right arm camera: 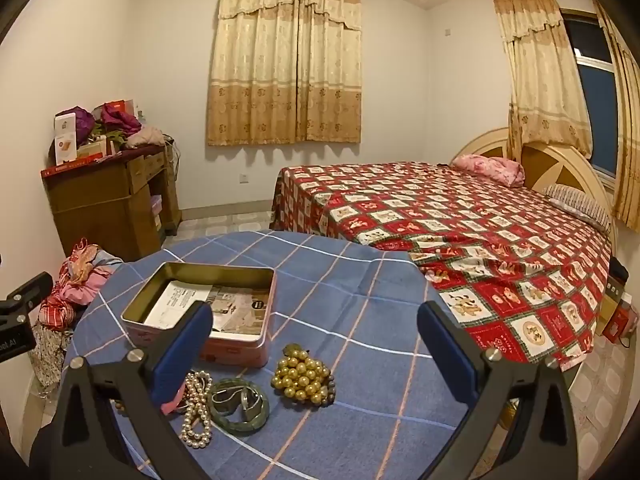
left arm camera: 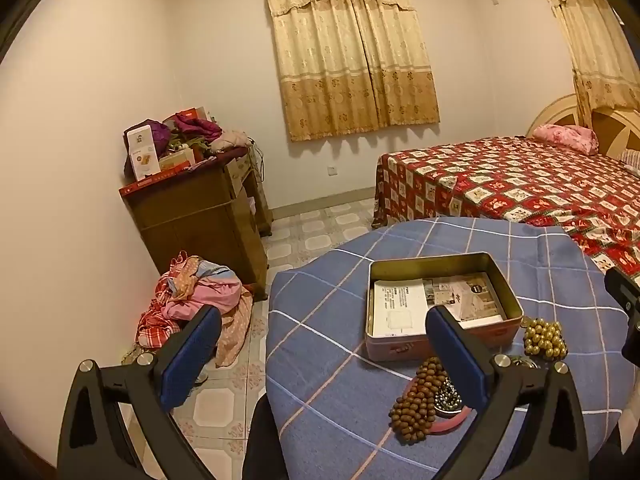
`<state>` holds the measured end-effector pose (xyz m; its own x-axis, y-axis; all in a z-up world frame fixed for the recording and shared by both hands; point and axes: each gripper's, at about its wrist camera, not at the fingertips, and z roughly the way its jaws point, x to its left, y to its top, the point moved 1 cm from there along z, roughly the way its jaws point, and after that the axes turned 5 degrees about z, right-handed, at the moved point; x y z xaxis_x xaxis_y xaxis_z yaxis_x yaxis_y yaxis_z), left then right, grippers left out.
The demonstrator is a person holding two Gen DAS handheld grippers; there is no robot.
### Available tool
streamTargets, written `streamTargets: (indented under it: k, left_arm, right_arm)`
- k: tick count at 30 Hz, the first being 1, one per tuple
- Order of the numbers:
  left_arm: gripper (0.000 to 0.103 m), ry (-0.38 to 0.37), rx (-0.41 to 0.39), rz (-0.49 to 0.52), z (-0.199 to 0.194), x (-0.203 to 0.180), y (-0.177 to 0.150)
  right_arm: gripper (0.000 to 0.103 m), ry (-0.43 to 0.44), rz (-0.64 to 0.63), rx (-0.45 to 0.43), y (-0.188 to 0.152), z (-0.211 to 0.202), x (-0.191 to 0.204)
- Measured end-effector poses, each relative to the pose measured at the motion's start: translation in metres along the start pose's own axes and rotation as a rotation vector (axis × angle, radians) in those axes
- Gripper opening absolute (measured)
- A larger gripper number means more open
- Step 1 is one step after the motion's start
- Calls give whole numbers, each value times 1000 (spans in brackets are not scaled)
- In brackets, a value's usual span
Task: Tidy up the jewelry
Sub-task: 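Move both tools toward the jewelry beside the pink tin box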
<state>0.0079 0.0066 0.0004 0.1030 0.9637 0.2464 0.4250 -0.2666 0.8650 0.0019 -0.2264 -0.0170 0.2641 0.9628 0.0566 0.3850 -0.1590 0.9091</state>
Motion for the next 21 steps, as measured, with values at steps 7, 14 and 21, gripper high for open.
streamTargets:
  k: [7,14,21]
  left_arm:
    - [102,0,-1,3,0,0,1]
    - [102,0,1,7,1,-1,0]
    - [102,1,0,7,1,-3,-2]
  right_arm:
    - [103,1,-1,-1,0,0,1]
    - [103,-1,2,0,3,-2,-3]
    - [103,-2,-5,0,-1,2,0]
